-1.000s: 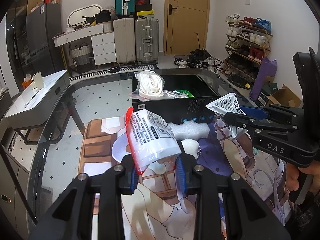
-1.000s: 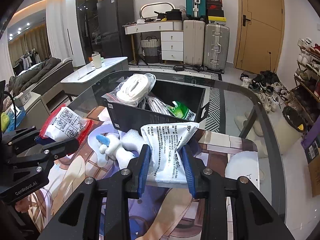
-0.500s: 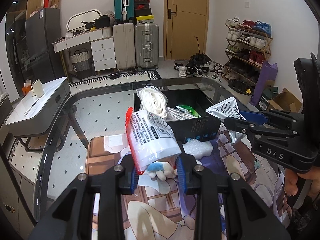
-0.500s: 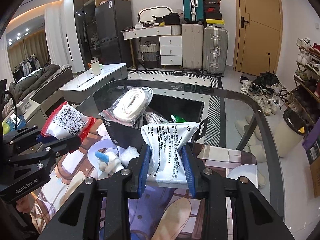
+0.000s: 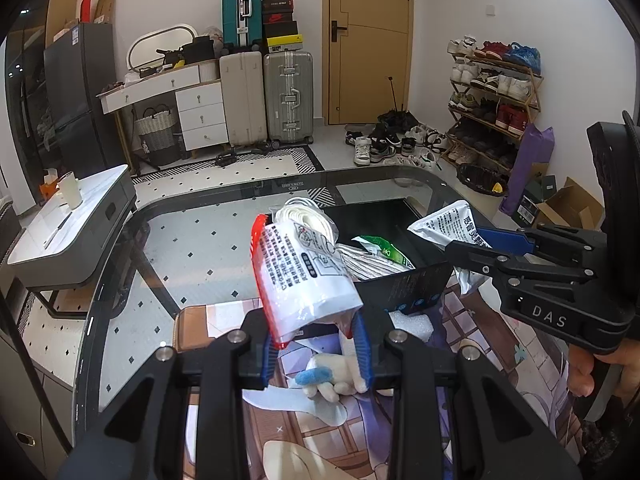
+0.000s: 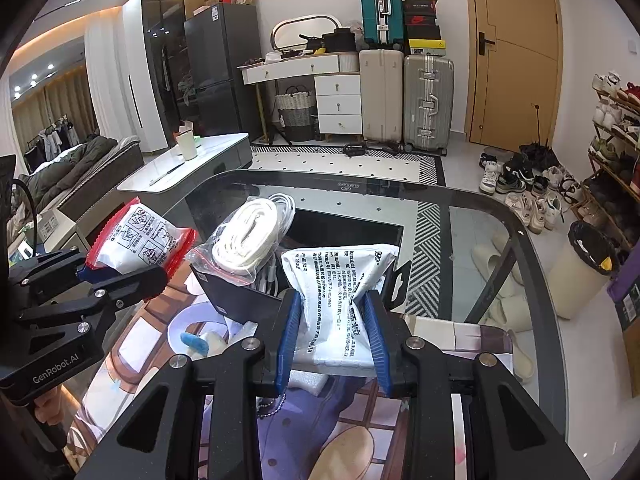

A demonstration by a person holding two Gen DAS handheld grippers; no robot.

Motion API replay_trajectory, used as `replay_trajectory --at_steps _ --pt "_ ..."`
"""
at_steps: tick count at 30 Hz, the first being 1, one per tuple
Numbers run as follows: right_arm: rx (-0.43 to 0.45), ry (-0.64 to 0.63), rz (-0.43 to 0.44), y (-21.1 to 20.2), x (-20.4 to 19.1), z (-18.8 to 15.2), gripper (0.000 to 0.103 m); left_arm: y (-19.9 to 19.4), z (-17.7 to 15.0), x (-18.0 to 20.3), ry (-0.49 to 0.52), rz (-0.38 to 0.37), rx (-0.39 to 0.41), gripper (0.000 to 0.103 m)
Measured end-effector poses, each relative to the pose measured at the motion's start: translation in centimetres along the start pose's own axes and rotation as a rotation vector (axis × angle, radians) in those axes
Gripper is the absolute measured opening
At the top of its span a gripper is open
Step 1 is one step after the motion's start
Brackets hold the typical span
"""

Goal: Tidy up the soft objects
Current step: 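Lift both packets and carry them toward the black box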

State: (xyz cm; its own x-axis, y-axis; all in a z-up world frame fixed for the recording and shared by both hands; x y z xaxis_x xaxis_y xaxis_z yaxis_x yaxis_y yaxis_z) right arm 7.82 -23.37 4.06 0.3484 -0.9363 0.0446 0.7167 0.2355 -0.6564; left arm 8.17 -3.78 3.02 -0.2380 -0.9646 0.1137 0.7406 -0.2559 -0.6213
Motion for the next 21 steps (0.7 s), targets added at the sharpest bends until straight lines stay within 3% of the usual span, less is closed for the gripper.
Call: replay_trajectory --at_steps 21 --pt "-0.003 -0.004 0.023 3.6 -0.2 2.9 0.032 4.2 2.8 -1.0 0.003 -0.025 -0.013 0.029"
Point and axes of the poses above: each gripper's, at about its wrist camera, not at the fingertips, and y roughly the way its jaws point, x to its right, z to its top, the point moved 3 cm from there along y, roughly the way its jaws point, and after that the axes turned 9 degrees about -z, right-handed, at the moved point
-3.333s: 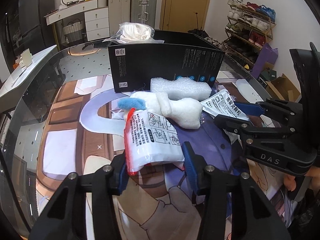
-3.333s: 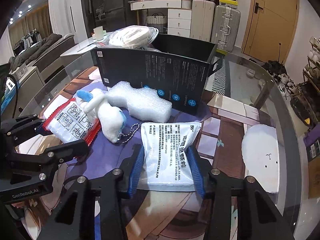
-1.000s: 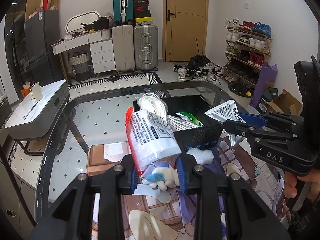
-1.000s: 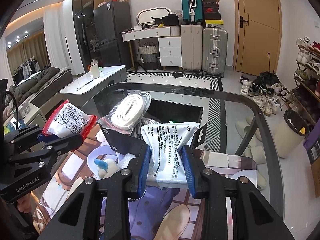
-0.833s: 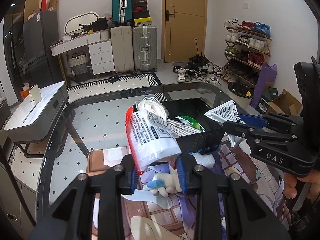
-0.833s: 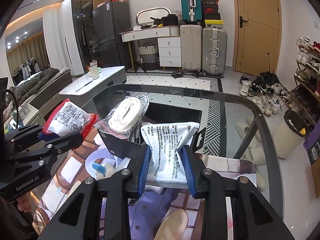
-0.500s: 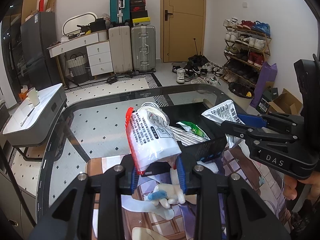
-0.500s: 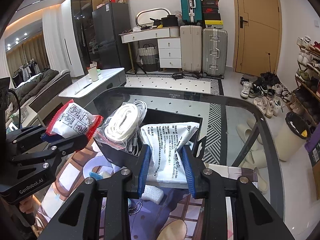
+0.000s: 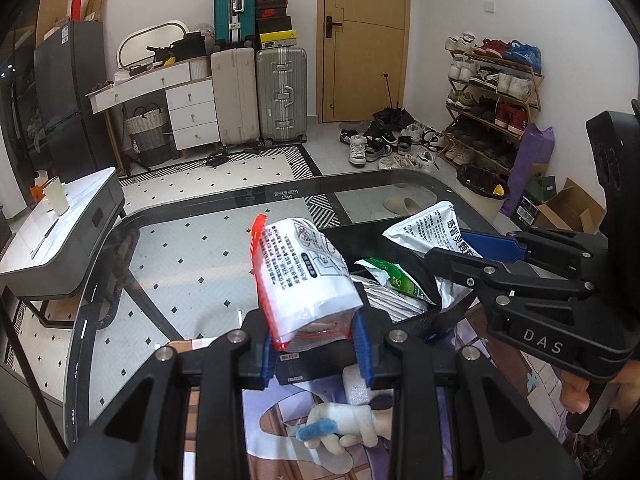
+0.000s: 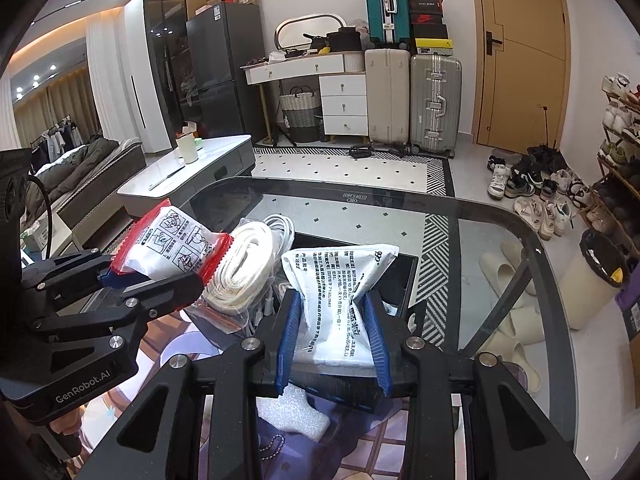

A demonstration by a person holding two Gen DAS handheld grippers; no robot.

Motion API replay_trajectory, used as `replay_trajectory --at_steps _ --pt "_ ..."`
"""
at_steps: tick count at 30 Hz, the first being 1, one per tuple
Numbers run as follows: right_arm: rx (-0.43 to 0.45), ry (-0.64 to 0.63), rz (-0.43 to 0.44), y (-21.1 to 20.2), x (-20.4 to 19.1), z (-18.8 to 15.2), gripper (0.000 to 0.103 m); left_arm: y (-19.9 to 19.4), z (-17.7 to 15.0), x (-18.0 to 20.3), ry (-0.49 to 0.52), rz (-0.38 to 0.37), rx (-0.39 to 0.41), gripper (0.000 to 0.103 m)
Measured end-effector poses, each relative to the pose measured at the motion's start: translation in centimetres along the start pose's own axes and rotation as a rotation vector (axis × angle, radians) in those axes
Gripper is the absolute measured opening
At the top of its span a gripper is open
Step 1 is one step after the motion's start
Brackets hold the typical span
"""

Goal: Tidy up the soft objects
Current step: 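Lift both packets and carry them toward the black box, then lower both packets into the black box and open both grippers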

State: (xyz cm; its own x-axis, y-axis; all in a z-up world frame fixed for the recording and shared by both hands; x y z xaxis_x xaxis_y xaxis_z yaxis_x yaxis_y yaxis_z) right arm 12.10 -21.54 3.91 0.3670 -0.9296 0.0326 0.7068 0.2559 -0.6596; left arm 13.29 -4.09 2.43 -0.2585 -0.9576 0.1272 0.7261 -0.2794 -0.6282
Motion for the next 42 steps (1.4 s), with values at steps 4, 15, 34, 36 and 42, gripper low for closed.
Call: replay_trajectory --at_steps 4,15,34,36,42 --pt "-0.002 0.002 0.007 0.9 -0.2 0.5 0.032 0.7 0.1 -0.1 -0.004 -0.005 -0.005 0.029" --pt "-0.038 -0.009 0.028 3.7 -0.6 1.0 0.032 3.3 -0.1 -0.6 -0.014 -0.026 -0.050 0.029" --pt "-0.117 -0.010 0.058 7.0 -1.0 -0.7 0.032 4.6 -1.4 -1.1 -0.062 -0.074 -0.085 0.029" --pt "-0.122 -0.014 0.061 6.9 -0.8 -0.7 0.032 4.4 -1.6 -1.0 -0.064 -0.078 -0.087 0.029" --pt "-0.129 -0.026 0.074 6.1 -0.2 -1.5 0.033 3.6 -2.3 -0.1 -0.078 -0.088 -0.100 0.029"
Point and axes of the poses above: each gripper's, at about its wrist camera, not at the fingertips, and y roughly the way its jaws point, x to its right, z to its top, the point moved 3 cm from there along y, roughly the way its jaws point, and after that the axes turned 9 degrees about -z, right-handed, at the moved point
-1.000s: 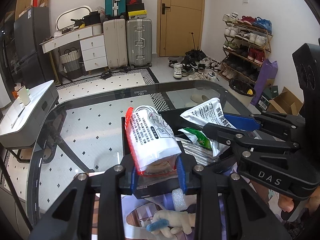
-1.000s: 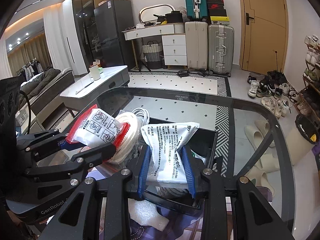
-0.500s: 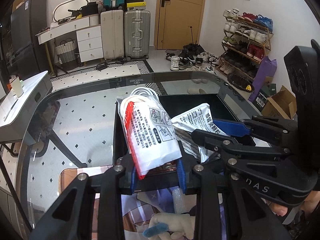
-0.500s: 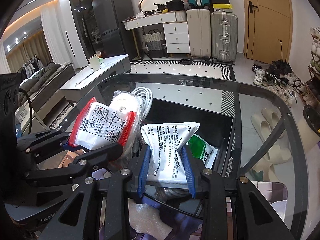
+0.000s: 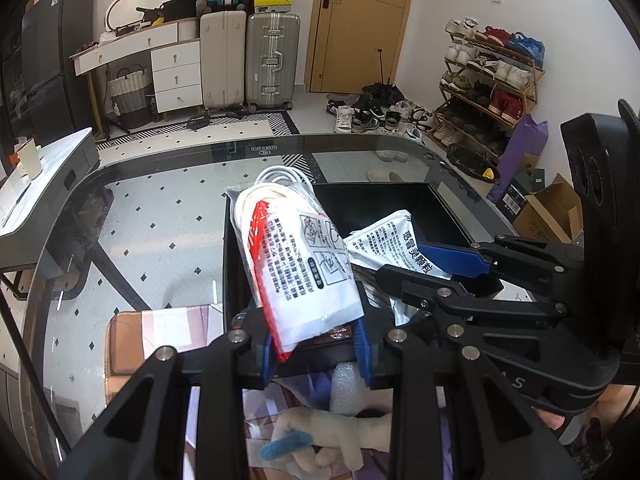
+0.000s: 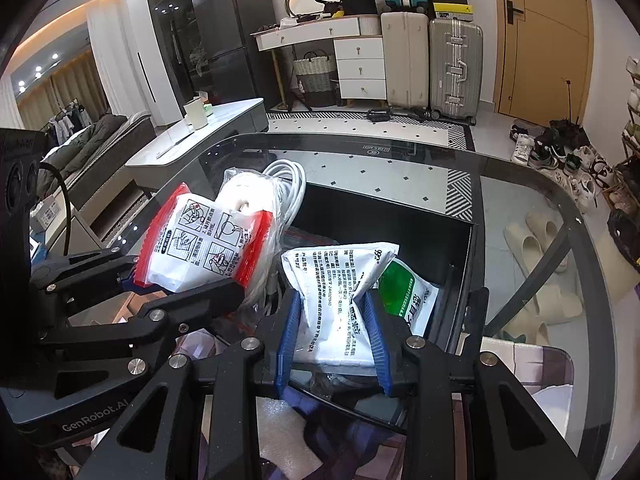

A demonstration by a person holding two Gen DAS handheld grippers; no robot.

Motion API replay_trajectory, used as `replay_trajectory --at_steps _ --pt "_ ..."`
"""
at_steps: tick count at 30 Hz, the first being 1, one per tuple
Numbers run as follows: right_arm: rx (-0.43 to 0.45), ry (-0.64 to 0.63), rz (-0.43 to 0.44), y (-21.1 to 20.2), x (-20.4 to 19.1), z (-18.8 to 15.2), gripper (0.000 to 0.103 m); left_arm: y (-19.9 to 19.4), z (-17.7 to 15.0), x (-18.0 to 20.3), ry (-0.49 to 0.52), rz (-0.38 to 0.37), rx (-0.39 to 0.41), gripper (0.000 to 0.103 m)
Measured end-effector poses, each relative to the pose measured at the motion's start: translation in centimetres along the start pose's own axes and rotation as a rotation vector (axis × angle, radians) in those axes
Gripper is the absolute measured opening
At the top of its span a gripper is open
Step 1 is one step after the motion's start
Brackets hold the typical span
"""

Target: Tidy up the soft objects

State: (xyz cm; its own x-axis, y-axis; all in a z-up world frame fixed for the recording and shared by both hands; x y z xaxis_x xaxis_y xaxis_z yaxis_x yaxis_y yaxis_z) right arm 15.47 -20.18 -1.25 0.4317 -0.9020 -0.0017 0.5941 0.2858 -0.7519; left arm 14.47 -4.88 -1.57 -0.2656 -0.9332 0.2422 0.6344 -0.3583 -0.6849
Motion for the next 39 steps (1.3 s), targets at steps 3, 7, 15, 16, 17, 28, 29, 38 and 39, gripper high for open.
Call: replay_trajectory --at_steps 3,7,15,16,17,28,29,38,39 --pt "0.001 -0.002 0.003 -0.3 0.2 -0.2 0.033 -0.2 -0.2 0.5 0.003 0.005 -0.007 0.029" --pt "0.006 0.006 0.013 -0.4 0.6 -0.3 0.035 0.0 0.3 0.6 0.014 0.018 -0.028 0.032" --pt "0.044 0.041 0.014 -2.0 1.8 -0.4 0.047 -0.5 0.5 0.6 0.021 0.035 -0.026 0.063" --pt "0.050 0.038 0.006 -2.2 1.9 -0.4 0.048 -0.5 0.5 0.6 0.018 0.033 -0.026 0.064" --pt "0.052 0.034 0.000 -2.5 2.0 -0.3 0.049 -0.6 0.5 0.6 0.016 0.030 -0.025 0.065" --pt "0.075 0.050 -0.017 -5.0 2.6 -0.8 0.073 -2.3 0.1 1.0 0.018 0.032 0.001 0.079" --pt "0.075 0.053 -0.013 -5.2 2.7 -1.0 0.076 -2.5 -0.1 1.0 0.018 0.030 0.001 0.081" --pt "0.080 0.041 -0.007 -7.0 2.7 -2.9 0.092 -3.4 -1.5 1.3 0.017 0.029 0.009 0.100" --pt "0.078 0.039 -0.008 -7.1 2.7 -3.0 0.092 -3.4 -1.6 1.3 0.019 0.028 0.005 0.103"
Point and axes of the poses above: each gripper's, at about its wrist camera, not at the fingertips, and y roughly the way its jaws point, x to its right, z to its top, the point moved 3 cm from there along y, roughly the way its jaws point, and after that the axes turned 9 degrees about -z, right-handed, at the moved point
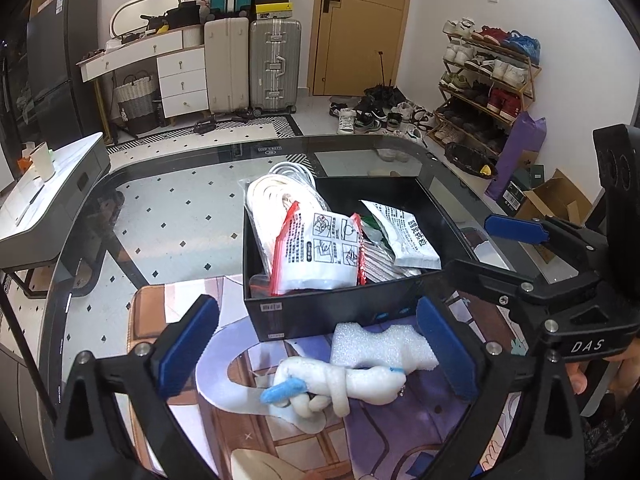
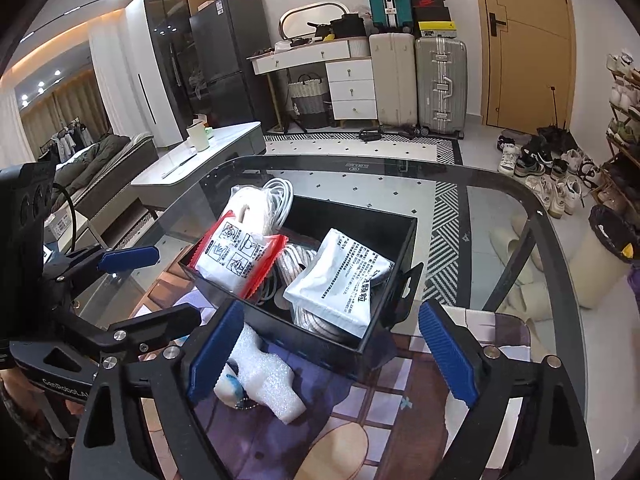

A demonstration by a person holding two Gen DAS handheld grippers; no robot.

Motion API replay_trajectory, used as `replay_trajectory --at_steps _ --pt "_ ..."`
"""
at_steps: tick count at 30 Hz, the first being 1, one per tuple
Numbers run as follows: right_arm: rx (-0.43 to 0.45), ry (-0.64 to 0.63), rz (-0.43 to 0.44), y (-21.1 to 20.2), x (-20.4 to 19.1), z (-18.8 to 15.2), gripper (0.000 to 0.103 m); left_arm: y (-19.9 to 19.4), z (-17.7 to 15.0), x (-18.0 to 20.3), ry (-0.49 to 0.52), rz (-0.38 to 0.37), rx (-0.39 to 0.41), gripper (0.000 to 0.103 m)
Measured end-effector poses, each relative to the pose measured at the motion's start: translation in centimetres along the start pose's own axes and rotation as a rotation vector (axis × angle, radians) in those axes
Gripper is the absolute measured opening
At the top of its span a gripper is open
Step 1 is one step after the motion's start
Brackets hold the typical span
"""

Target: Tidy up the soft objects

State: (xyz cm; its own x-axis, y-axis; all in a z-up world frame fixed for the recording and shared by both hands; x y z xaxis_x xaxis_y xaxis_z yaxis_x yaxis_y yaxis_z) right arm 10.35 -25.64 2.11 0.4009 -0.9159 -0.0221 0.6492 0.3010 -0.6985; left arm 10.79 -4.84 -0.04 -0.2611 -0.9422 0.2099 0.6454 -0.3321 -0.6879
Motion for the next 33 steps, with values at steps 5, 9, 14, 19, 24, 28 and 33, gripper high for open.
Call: replay_trajectory --at_steps 5,9,14,19,24,28,33 --pt "-0.011 -0.004 0.015 -0.6 0.0 -1.0 0.099 0.1 -1.2 -0.2 -0.003 0.004 -0.022 0.103" --pt "-0.018 -0.013 0.018 -0.9 0.0 -1.8 0.100 0.2 -2.1 -0.3 -0.010 0.004 -0.034 0.103" --pt "-0.030 -0.018 0.016 -0.9 0.0 -2.5 0.101 0.5 -2.7 -0.6 -0.026 0.002 -0.045 0.103" --pt "-0.039 -0.028 0.012 -0.8 0.0 -3.5 0.102 1.0 -3.7 -0.9 -0.055 -0.007 -0.059 0.103" --pt "-0.056 -0.038 0.006 -0.5 0.1 -4.4 0.102 1.9 -4.5 -0.8 -0.062 -0.010 -0.079 0.103" --pt "-0.066 -0.046 0.007 -0.4 0.0 -5.1 0.102 2.5 -4.9 -0.8 -0.079 -0.024 -0.089 0.103" --pt "-0.081 -0.059 0.010 -0.1 -0.2 -5.8 0.102 3.1 -4.5 -0.8 -0.116 -0.035 -0.090 0.103"
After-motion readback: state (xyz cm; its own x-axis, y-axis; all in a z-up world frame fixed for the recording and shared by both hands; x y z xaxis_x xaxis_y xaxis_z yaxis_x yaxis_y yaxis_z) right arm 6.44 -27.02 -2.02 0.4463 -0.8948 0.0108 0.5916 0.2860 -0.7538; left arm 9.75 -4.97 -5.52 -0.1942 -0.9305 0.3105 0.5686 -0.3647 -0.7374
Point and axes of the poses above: each gripper's, at about its wrist camera, not at the fingertips, and y roughly the way its jaws point, x to its right, z to its top, the point moved 3 cm from there along y, roughly the way its jaws point, and after that the axes turned 9 degrees about -z, right-handed, at the moved point
